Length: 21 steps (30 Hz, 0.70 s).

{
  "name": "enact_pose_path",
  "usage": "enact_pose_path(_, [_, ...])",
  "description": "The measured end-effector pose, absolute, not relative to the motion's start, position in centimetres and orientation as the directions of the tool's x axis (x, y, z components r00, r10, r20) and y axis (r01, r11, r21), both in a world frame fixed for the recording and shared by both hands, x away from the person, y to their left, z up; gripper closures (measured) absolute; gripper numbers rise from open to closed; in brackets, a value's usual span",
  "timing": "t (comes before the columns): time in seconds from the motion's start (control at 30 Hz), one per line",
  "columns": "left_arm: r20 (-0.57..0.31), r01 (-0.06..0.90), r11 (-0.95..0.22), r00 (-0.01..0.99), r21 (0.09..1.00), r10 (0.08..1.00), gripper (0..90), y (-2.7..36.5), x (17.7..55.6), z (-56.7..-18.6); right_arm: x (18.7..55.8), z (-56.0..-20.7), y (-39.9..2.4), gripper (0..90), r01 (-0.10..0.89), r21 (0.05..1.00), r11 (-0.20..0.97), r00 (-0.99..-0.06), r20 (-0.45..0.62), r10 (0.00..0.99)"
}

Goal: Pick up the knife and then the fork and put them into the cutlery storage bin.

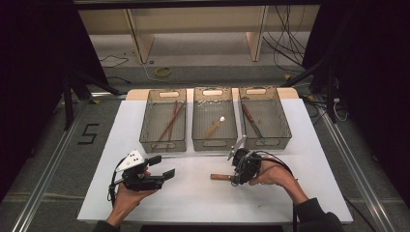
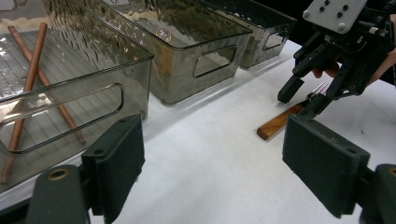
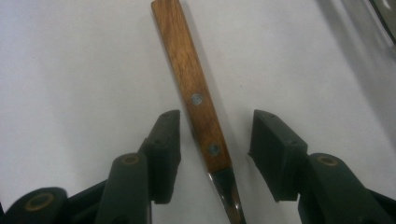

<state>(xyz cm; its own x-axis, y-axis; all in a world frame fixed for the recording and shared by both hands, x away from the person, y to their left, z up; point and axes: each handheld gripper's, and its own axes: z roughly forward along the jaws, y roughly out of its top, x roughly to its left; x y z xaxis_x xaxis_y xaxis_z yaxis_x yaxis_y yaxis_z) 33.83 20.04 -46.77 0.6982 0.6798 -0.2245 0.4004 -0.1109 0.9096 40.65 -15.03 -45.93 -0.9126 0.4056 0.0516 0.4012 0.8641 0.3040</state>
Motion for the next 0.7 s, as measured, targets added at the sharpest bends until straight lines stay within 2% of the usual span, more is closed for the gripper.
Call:
enact_pose_path(0.47, [-0.217, 0.400, -0.120, 0.698, 0.909, 0.682, 20.1, 20.10, 33.66, -46.78, 40.92, -46.06, -14.86, 61.1, 0.384, 0.282, 0.879, -0.921, 0.050, 0.386])
enact_pose_path(0.63, [-0.218, 0.397, -0.115, 0.698, 0.910, 0.683, 20.1, 20.21, 33.69, -46.76, 40.89, -46.06, -14.62, 68.3, 0.354, 0.262, 0.898, -0.933, 0.027, 0.359])
enact_pose_path(0.7, [-0.217, 0.399, -0.122, 0.702, 0.909, 0.679, 20.1, 20.13, 33.64, -46.76, 40.87, -46.03, -14.64, 70.5, 0.375, 0.260, 0.890, -0.924, 0.036, 0.380])
